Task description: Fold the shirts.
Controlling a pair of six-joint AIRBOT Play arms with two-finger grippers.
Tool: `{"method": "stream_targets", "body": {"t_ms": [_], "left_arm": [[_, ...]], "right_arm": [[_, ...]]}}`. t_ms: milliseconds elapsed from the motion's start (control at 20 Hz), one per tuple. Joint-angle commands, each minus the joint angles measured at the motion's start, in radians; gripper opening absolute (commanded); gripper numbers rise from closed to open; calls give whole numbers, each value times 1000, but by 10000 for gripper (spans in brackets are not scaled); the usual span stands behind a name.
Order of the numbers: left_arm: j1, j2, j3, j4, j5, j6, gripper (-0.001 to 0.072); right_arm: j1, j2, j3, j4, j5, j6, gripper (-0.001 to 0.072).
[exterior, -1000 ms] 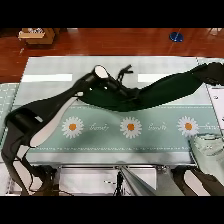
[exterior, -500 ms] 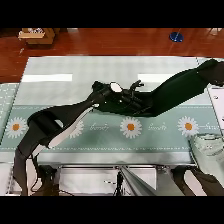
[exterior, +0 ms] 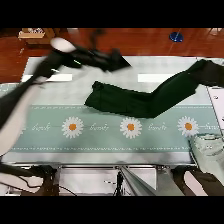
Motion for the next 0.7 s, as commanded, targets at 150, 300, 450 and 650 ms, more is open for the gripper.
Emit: {"method": "stream_targets", "body": {"t_ms": [150,300,450,650], "left_arm": [[398,361,1,68,-206,27,22],[486,458,1,103,-287,27,22],[481,513,-5,147,-326,26,22],[423,550,-53,148,-330,26,22]], "right_arm": [[343,-212,-2,-42,-281,101,21],[516,-356,-2,-41,-433,143,21],[672,-497,-1,-25,-579,198,21],[833,-624,-1,108,-833,214,22]]}}
